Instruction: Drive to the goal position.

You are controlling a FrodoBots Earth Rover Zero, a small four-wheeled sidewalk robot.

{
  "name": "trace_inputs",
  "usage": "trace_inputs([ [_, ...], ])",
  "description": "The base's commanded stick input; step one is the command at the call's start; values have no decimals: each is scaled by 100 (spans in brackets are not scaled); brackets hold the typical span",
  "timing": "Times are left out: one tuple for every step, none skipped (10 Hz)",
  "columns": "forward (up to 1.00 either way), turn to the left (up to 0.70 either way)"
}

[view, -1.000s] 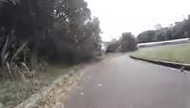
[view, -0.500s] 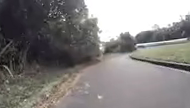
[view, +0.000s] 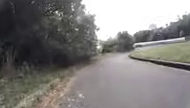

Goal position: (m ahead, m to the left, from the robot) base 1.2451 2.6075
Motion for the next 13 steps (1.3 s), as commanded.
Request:
trace_inputs([
  [100,-37],
  [100,-40],
  [100,-40],
  [100,-25],
  [100,-1],
  [100,0],
  [100,0],
  [100,0],
  [100,-10],
  [100,-28],
  [100,-20],
  [100,-13],
  [100,-6],
])
